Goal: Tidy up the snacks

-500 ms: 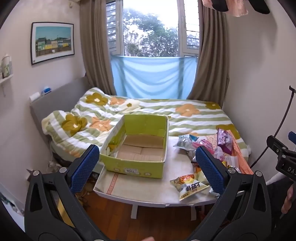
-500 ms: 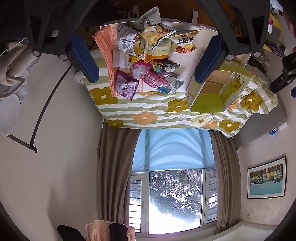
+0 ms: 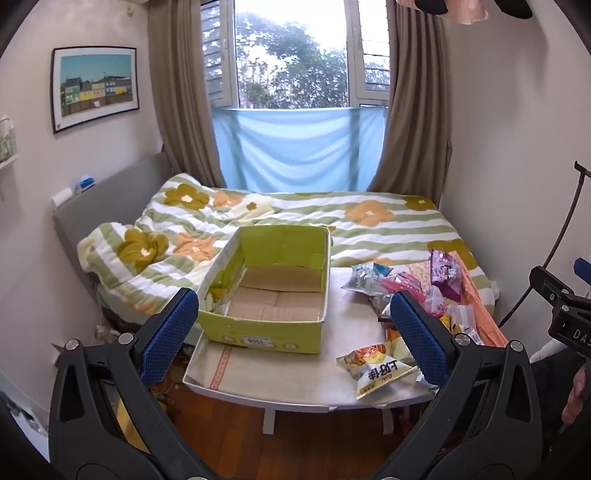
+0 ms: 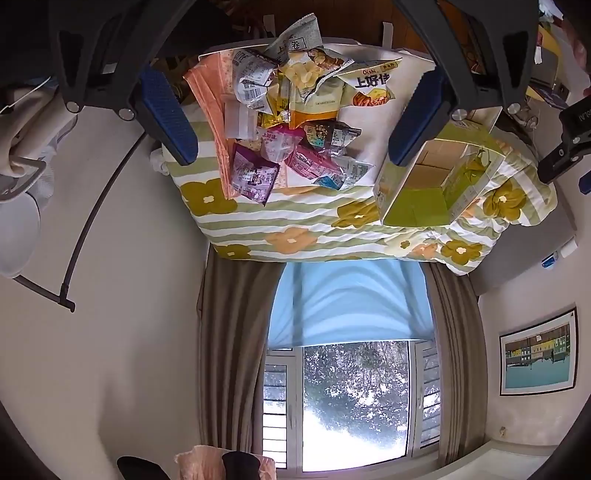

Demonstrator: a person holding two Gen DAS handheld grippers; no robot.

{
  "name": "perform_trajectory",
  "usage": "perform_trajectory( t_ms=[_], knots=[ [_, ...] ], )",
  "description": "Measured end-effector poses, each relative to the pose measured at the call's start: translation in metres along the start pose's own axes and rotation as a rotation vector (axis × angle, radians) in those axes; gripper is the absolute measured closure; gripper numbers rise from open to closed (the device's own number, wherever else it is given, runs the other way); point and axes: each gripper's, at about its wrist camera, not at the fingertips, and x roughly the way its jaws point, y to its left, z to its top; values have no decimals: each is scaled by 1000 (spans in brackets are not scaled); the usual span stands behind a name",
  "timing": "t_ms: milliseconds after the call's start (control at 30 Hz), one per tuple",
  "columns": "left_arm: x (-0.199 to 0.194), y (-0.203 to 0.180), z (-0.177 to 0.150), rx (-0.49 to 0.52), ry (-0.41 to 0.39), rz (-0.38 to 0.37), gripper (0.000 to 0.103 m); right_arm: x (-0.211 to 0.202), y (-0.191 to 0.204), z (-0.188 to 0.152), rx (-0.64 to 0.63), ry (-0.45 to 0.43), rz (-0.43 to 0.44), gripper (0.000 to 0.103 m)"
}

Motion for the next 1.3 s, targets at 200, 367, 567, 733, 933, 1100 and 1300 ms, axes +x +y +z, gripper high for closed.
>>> perform_trajectory(
  t_ms=[200,367,567,733,933,1100,1300],
  knots=[
    [2,-2,1,2,7,-1,0,1,1,0,2,7,-1,0],
    [4,-3,0,7,18,-4,0,0,2,-1,-3,7,-6,0],
    [3,-4,0,13,18,-10,0,0,3,-1,1,12,-6,0],
    [2,-4,0,11,18,-19,0,0,2,-2,2,15,-6,0],
    [1,-4,-1,15,19,-17,0,0,1,-2,3,16,-4,0],
    [0,-4,-2,15,19,-18,0,-1,2,-2,3,17,-4,0],
    [-1,-5,-3,15,20,-20,0,-1,1,-2,1,16,-5,0]
  ],
)
